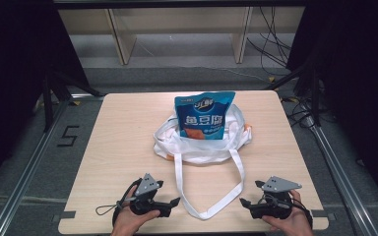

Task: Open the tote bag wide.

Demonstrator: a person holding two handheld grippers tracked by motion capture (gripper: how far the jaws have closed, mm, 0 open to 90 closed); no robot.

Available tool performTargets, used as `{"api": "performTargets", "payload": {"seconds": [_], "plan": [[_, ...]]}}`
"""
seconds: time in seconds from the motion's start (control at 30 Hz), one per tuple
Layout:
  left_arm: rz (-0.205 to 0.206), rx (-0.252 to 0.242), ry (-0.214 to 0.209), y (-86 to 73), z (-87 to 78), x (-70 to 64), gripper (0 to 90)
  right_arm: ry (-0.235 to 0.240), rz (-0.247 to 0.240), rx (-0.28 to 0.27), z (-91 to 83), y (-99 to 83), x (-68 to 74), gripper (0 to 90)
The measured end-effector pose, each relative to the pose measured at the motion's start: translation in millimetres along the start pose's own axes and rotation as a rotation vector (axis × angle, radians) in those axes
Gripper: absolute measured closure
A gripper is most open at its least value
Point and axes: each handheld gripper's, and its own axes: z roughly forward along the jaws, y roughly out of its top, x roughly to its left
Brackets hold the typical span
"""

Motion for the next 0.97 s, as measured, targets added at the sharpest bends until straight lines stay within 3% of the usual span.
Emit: {"api": "performTargets", "payload": {"seconds": [0.07,0.17,0.37,0.4,0.43,0.57,0.63,0.67,0.77,0.83,0.97], "plan": [[-0.047,-0.010,0.013,-3.7,1.2,-4.0,15.6,-0.001,0.012,0.003,-0.7,-1.3,1.3,16.8],[-0.033,0.004,0.036,-5.9,1.4,-4.7,15.7,-0.018,-0.009,0.005,-2.9,-4.1,2.5,16.9],[-0.056,0.004,0.037,-11.3,-1.5,-8.6,16.0,-0.025,0.006,0.017,-9.3,-12.3,5.2,16.9],[-0.022,0.030,0.040,-12.1,-4.5,-7.4,15.9,-0.020,0.022,0.024,-9.5,-14.5,6.4,16.9],[-0.039,0.030,0.047,-13.5,-5.1,-9.4,15.9,-0.029,-0.001,0.029,-10.4,-16.0,4.8,17.0],[-0.018,0.045,0.045,-15.7,-5.8,-9.7,15.9,-0.032,0.007,0.044,-12.0,-19.7,4.2,17.2],[-0.028,0.043,0.042,-16.7,-3.7,-10.5,15.9,-0.036,-0.004,0.057,-10.9,-19.2,5.7,17.3],[-0.017,0.065,0.054,-16.9,-3.7,-9.9,15.8,-0.041,-0.020,0.048,-10.9,-18.7,5.8,17.4],[-0.017,0.058,0.045,-16.7,-3.5,-11.1,15.8,-0.026,-0.015,0.050,-10.9,-18.3,6.3,17.5],[-0.009,0.047,0.040,-16.5,-2.9,-10.8,15.8,-0.044,-0.019,0.050,-11.1,-18.7,5.3,17.5],[0.001,0.066,0.048,-16.9,-3.2,-9.8,15.8,-0.028,-0.016,0.064,-11.6,-18.8,3.0,17.7]]}}
